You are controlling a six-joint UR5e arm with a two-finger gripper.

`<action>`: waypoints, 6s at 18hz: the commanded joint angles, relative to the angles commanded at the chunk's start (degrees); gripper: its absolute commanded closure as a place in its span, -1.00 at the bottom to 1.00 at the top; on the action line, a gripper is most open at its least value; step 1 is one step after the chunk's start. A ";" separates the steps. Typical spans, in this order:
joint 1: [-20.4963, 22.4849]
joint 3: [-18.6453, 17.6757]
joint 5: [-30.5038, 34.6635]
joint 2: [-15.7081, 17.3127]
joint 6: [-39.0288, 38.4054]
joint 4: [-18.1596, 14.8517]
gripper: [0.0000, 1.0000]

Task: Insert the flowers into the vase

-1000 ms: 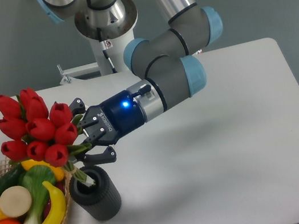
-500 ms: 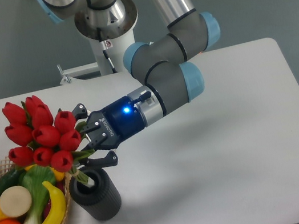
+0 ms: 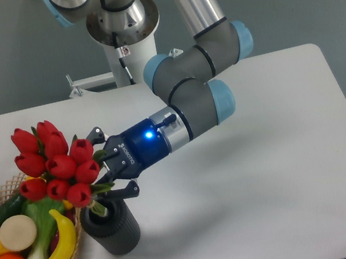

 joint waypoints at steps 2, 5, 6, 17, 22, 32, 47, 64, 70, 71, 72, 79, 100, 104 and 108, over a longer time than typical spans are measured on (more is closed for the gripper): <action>0.09 -0.17 0.00 -0.79 1.84 0.00 0.18; 0.18 -0.44 0.18 -1.15 2.55 0.00 0.18; 0.18 -0.53 0.26 -1.15 2.55 0.00 0.18; 0.79 -2.55 1.76 -1.94 5.54 0.00 0.17; 0.79 -2.64 1.85 -2.55 6.33 0.00 0.17; 0.70 -3.43 3.34 -2.99 9.32 0.00 -0.01; 0.88 -3.16 3.34 -2.99 9.85 0.09 -0.53; 1.58 -3.60 9.74 -0.28 11.61 0.18 -1.00; 2.28 -2.90 21.60 3.77 11.78 0.35 -1.00; 2.29 -2.99 23.80 4.56 11.87 0.26 -1.00; 2.29 -3.16 25.39 5.35 11.87 0.26 -1.00; 3.34 -5.80 31.20 9.57 11.52 0.00 -1.00; 10.20 -3.35 72.59 28.03 14.32 -6.68 -1.00; 12.38 -0.36 73.30 29.17 21.07 -15.98 -1.00; 15.99 -0.09 73.39 31.10 29.26 -20.74 -1.00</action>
